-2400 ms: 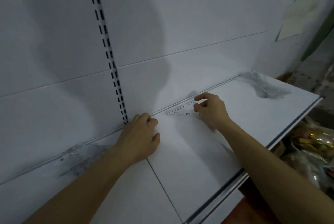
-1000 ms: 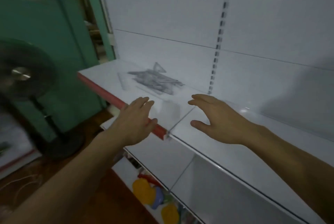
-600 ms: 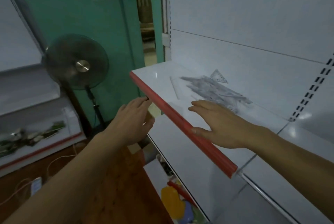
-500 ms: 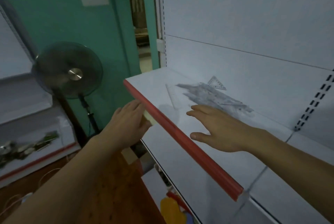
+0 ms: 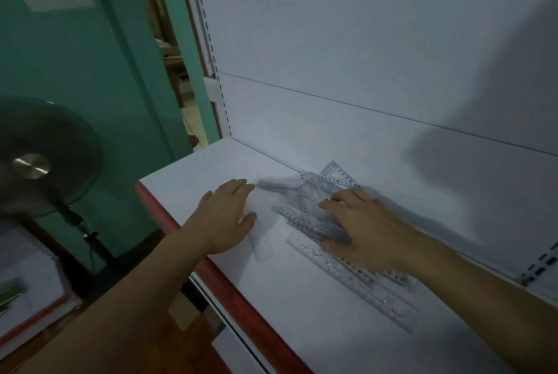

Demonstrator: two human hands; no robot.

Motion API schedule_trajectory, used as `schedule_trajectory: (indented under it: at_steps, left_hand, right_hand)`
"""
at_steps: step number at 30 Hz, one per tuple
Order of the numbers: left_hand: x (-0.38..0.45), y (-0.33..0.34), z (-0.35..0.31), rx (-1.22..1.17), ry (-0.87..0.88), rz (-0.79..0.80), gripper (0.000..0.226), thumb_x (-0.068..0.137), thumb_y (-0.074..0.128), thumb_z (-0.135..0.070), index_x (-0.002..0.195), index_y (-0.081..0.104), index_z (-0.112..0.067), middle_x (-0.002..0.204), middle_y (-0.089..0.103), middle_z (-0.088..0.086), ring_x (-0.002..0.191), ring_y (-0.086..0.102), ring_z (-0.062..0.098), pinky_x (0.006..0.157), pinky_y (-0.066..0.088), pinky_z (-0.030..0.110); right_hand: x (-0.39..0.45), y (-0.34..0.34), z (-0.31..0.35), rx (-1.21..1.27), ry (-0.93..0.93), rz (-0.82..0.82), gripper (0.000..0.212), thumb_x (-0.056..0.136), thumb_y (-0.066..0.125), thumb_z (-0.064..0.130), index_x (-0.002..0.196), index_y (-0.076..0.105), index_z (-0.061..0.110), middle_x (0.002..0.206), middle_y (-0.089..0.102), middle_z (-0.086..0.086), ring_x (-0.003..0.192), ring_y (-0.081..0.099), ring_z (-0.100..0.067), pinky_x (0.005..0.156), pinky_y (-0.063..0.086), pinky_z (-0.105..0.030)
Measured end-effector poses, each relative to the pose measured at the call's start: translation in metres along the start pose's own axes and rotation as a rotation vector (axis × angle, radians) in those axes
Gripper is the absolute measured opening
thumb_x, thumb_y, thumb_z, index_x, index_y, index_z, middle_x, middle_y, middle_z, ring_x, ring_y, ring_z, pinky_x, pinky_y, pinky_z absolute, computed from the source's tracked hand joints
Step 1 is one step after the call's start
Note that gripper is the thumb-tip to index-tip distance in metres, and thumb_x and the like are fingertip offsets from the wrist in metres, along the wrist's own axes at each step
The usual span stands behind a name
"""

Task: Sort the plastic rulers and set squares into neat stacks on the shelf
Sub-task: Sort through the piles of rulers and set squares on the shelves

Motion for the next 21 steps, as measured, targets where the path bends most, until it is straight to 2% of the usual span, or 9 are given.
schedule_trajectory:
  at_steps: [3, 6, 9, 11, 13, 15, 17, 19, 21]
  left_hand:
    - [0.040, 0.004, -0.022, -0.079, 0.101, -0.048, 0.055, 0.103, 0.044, -0.029, 0.155, 0.029, -0.019, 0.162, 0.027, 0.003, 0.148, 0.024, 0.021, 0.120, 0.024, 0.047]
    - [0.067, 0.005, -0.036, -0.085, 0.155, -0.097, 0.053, 0.100, 0.049, -0.019, 0.152, 0.037, -0.016, 0.158, 0.036, 0.006, 0.144, 0.033, 0.026, 0.116, 0.029, 0.050]
    - [0.082, 0.012, -0.041, -0.078, 0.187, -0.094, 0.053, 0.098, 0.053, -0.019, 0.149, 0.041, -0.018, 0.154, 0.041, 0.003, 0.139, 0.038, 0.027, 0.112, 0.035, 0.048]
    - [0.088, 0.017, -0.042, -0.057, 0.220, -0.081, 0.046, 0.098, 0.054, -0.021, 0.143, 0.048, -0.023, 0.146, 0.049, 0.000, 0.130, 0.045, 0.027, 0.104, 0.041, 0.045]
    - [0.092, 0.014, -0.045, -0.052, 0.287, -0.137, 0.033, 0.096, 0.058, -0.021, 0.128, 0.063, -0.026, 0.128, 0.060, -0.001, 0.116, 0.054, 0.027, 0.091, 0.047, 0.042]
    - [0.095, 0.006, -0.045, -0.093, 0.365, -0.223, 0.024, 0.090, 0.068, -0.015, 0.112, 0.073, -0.022, 0.112, 0.068, 0.001, 0.102, 0.062, 0.029, 0.082, 0.052, 0.043]
    - [0.098, 0.005, -0.044, -0.141, 0.461, -0.271, 0.020, 0.085, 0.074, -0.011, 0.103, 0.077, -0.019, 0.102, 0.071, 0.002, 0.092, 0.066, 0.028, 0.075, 0.056, 0.043]
    - [0.099, 0.003, -0.042, -0.222, 0.536, -0.286, 0.015, 0.086, 0.075, -0.013, 0.100, 0.077, -0.018, 0.097, 0.071, 0.000, 0.087, 0.065, 0.024, 0.074, 0.057, 0.039]
    - [0.097, -0.001, -0.040, -0.296, 0.587, -0.308, 0.012, 0.087, 0.075, -0.015, 0.099, 0.077, -0.018, 0.094, 0.070, -0.003, 0.084, 0.065, 0.019, 0.074, 0.056, 0.034]
  right_hand:
    - [0.002, 0.005, -0.013, -0.032, 0.038, -0.039, 0.057, 0.089, 0.028, 0.070, 0.125, 0.052, 0.032, 0.117, 0.050, 0.007, 0.113, 0.044, -0.017, 0.092, 0.045, -0.039]
    - [0.002, 0.001, -0.023, -0.017, 0.042, -0.123, 0.043, 0.094, 0.032, 0.057, 0.113, 0.061, 0.032, 0.108, 0.059, 0.011, 0.104, 0.051, -0.016, 0.087, 0.047, -0.039]
    - [0.003, 0.000, -0.033, -0.020, 0.045, -0.173, 0.027, 0.096, 0.045, 0.044, 0.107, 0.066, 0.032, 0.103, 0.067, 0.011, 0.097, 0.057, -0.016, 0.088, 0.047, -0.036]
    - [0.003, -0.003, -0.035, -0.030, 0.050, -0.217, 0.030, 0.094, 0.046, 0.039, 0.104, 0.072, 0.027, 0.098, 0.071, 0.009, 0.091, 0.060, -0.015, 0.085, 0.046, -0.032]
    - [0.001, -0.006, -0.037, -0.023, 0.078, -0.264, 0.033, 0.093, 0.044, 0.036, 0.100, 0.075, 0.024, 0.095, 0.073, 0.007, 0.090, 0.062, -0.017, 0.083, 0.047, -0.032]
    - [0.000, -0.007, -0.041, 0.017, 0.144, -0.274, 0.028, 0.093, 0.048, 0.032, 0.101, 0.073, 0.023, 0.099, 0.072, 0.004, 0.095, 0.062, -0.021, 0.082, 0.049, -0.037]
    - [0.000, -0.010, -0.042, -0.001, 0.220, -0.279, 0.025, 0.094, 0.052, 0.033, 0.109, 0.071, 0.024, 0.111, 0.070, 0.002, 0.104, 0.061, -0.023, 0.084, 0.050, -0.038]
    - [0.003, -0.013, -0.035, -0.004, 0.275, -0.254, 0.035, 0.093, 0.053, 0.043, 0.122, 0.065, 0.027, 0.124, 0.064, 0.004, 0.111, 0.059, -0.021, 0.089, 0.050, -0.039]
    - [0.010, -0.009, -0.021, -0.001, 0.301, -0.183, 0.057, 0.090, 0.044, 0.063, 0.136, 0.054, 0.031, 0.133, 0.055, 0.006, 0.118, 0.052, -0.018, 0.094, 0.047, -0.040]
Point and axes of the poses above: each hand's wrist, its own x-axis towards the middle knuckle, its own y-axis out of the palm, z = x × y, the point moved 10 cm from there along x, towards the middle knuckle
